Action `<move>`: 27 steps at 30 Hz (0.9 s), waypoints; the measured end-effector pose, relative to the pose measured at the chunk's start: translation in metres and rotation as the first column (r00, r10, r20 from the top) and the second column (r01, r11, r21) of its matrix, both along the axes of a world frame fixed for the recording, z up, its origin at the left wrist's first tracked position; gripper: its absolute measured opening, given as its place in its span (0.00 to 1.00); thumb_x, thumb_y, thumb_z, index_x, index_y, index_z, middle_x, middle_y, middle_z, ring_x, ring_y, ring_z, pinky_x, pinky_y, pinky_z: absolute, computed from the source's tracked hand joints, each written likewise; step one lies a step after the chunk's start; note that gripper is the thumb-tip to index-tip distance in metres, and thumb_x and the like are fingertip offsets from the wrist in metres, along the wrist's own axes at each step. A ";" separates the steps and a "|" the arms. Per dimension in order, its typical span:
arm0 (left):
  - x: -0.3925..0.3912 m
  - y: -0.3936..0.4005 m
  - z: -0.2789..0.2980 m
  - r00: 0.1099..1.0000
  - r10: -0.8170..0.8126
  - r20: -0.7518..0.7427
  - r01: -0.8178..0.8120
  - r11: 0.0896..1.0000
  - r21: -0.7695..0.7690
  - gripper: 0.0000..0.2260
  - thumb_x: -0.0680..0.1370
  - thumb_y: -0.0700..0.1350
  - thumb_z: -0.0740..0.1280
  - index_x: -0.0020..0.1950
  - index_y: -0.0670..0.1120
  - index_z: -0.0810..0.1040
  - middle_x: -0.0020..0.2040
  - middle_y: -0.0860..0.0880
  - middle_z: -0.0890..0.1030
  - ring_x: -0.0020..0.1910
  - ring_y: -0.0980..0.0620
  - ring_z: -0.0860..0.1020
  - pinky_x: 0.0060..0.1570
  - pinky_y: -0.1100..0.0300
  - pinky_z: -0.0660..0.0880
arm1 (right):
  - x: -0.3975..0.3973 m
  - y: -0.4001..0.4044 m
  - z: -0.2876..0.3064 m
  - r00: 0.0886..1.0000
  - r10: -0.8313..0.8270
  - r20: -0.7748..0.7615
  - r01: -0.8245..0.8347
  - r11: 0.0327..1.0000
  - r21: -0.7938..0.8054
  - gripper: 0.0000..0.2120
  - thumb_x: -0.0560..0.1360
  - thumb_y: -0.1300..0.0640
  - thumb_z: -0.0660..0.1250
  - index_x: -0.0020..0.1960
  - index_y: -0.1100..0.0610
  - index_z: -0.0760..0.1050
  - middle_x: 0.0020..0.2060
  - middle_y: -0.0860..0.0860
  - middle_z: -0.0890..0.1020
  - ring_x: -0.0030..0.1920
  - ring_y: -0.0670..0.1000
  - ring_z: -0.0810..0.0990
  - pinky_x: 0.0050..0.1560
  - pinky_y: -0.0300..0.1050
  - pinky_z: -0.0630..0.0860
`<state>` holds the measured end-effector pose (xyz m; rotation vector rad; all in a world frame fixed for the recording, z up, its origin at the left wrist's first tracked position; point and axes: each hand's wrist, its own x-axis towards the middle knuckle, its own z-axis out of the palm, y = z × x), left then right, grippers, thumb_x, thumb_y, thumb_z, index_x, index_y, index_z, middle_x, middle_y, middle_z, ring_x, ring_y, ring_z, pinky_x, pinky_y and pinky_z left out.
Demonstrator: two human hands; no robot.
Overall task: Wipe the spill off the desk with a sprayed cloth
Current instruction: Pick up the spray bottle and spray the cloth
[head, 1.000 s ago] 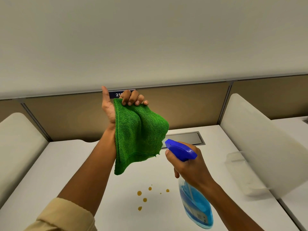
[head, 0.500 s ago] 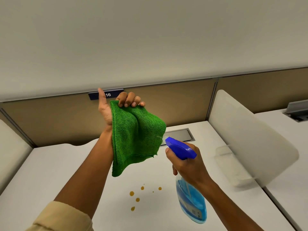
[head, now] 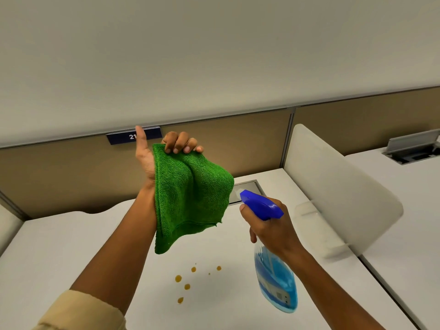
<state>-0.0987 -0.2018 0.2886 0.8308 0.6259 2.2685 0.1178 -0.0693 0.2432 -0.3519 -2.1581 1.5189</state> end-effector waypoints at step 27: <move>0.003 0.019 -0.017 0.990 -0.106 0.093 0.102 0.994 0.051 0.32 0.75 0.75 0.48 0.31 0.46 0.59 0.33 0.49 0.59 0.38 0.48 0.61 0.48 0.49 0.65 | 0.023 0.071 -0.070 0.977 -0.211 0.041 0.214 0.973 -0.092 0.06 0.76 0.57 0.69 0.43 0.51 0.72 0.29 0.51 0.79 0.28 0.47 0.80 0.36 0.35 0.79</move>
